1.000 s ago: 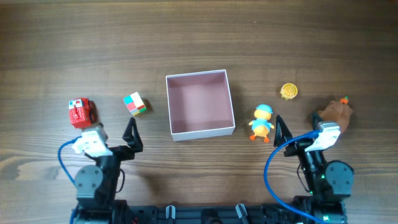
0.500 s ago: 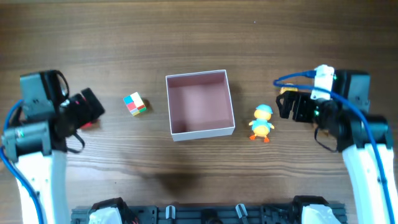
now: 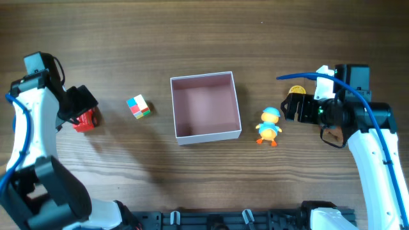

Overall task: Pack container
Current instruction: 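Move the left gripper to the red toy truck and grasp it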

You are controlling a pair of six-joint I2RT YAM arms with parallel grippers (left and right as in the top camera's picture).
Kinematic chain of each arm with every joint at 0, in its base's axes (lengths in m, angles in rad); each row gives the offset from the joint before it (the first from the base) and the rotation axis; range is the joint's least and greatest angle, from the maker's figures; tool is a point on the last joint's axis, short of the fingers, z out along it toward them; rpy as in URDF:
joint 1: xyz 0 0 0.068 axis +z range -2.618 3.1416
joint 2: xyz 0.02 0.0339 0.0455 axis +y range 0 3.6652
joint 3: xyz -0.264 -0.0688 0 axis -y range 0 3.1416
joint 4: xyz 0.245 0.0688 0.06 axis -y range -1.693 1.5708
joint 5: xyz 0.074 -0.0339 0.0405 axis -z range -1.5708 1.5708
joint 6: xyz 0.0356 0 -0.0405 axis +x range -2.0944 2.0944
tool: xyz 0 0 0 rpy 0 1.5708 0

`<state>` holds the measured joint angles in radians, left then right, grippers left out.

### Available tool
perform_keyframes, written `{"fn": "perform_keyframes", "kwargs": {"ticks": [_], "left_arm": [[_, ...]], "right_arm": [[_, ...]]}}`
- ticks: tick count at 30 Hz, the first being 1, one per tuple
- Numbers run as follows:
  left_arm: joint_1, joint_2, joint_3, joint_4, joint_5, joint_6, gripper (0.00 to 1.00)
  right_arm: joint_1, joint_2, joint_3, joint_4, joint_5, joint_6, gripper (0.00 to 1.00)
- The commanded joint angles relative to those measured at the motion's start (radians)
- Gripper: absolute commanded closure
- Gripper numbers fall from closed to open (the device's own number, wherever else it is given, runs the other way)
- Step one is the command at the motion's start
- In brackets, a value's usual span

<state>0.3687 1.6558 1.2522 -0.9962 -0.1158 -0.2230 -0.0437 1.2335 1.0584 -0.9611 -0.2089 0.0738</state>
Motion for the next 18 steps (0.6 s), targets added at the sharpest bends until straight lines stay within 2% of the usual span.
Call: {"fn": "perform_keyframes", "kwargs": {"ticks": [1, 10, 11, 12, 13, 18], "left_arm": [[0.008, 0.084, 0.015, 0.048, -0.010, 0.063, 0.00], [0.008, 0.191, 0.015, 0.148, -0.010, 0.063, 0.00], [0.008, 0.191, 0.015, 0.154, -0.010, 0.063, 0.01], [0.008, 0.191, 0.014, 0.167, -0.010, 0.063, 0.07], [0.008, 0.191, 0.014, 0.171, -0.010, 0.063, 0.09], [0.008, 0.192, 0.008, 0.186, -0.010, 0.063, 0.05]], "right_arm": [[0.004, 0.005, 0.021, 0.006, 0.005, 0.004, 0.00], [0.004, 0.005, 0.020, 0.003, 0.005, 0.004, 0.00], [0.004, 0.005, 0.020, 0.004, 0.005, 0.004, 0.00], [0.004, 0.005, 0.020, 0.004, 0.005, 0.004, 0.00], [0.004, 0.005, 0.020, 0.003, 0.005, 0.004, 0.00], [0.004, 0.005, 0.020, 0.003, 0.005, 0.004, 0.00]]}}
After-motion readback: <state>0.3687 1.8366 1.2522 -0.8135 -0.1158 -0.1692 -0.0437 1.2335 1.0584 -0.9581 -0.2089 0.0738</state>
